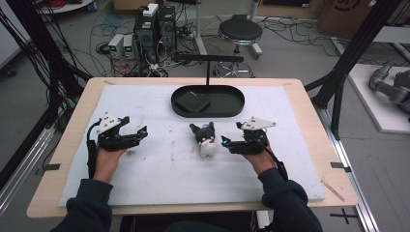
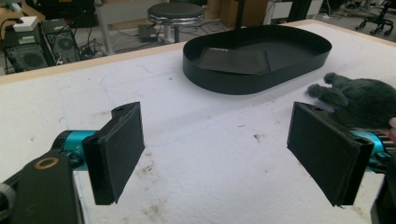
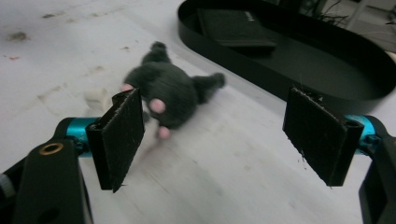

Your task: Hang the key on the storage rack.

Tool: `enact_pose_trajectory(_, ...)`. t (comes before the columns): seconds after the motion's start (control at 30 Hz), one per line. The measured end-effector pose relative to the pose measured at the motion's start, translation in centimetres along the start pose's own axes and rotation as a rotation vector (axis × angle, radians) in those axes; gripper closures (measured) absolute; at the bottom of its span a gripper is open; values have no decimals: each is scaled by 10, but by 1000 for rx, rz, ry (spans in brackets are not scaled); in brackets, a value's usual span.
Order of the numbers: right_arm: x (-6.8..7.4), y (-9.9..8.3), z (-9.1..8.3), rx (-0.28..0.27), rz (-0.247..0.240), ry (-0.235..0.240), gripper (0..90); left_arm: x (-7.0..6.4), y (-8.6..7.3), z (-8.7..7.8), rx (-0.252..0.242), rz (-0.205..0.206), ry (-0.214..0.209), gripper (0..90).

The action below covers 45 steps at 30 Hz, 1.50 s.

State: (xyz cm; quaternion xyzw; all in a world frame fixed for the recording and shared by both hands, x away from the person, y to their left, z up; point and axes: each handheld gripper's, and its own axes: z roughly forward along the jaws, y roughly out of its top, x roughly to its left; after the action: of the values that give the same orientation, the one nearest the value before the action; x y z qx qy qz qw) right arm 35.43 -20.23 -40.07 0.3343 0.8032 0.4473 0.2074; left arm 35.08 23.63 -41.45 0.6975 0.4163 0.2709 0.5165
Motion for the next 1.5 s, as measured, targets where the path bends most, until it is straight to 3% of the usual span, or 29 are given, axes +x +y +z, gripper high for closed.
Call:
enact_pose_trajectory(0.23,34,14,33,48,-48,21,211,2,-1,1,5,-3,-13,191)
enact_pose_trajectory(0.37,49,20,50,76,-59,-6,211,2,-1,0,4,-1,-13,193)
enact_pose_trajectory(0.5,55,24,65,131,-65,-57,212,3,-1,0,5,-4,-9,193)
enact_pose_trajectory(0.63,52,20,81,226,-51,-108,213,5,-2,-1,-1,-9,-4,194)
enact_pose_trajectory(0.73,46,18,84,257,15,-69,221,5,-2,-1,-1,-12,-5,194)
enact_pose_trajectory(0.93,41,18,84,276,36,-38,273,4,-2,0,3,-4,-12,193)
enact_pose_trajectory(1.07,40,20,80,297,3,-16,388,4,-2,0,2,-6,-12,194)
enact_pose_trajectory(1.2,33,22,73,319,-26,18,426,4,-2,0,6,-1,-16,194)
enact_pose_trajectory(1.27,27,22,66,305,-55,53,429,4,-2,0,8,0,-16,194)
enact_pose_trajectory(1.43,-2,31,39,228,-5,169,427,4,-2,0,2,-1,-12,196)
enact_pose_trajectory(1.5,-14,35,29,211,-18,200,425,4,-2,0,0,2,-14,196)
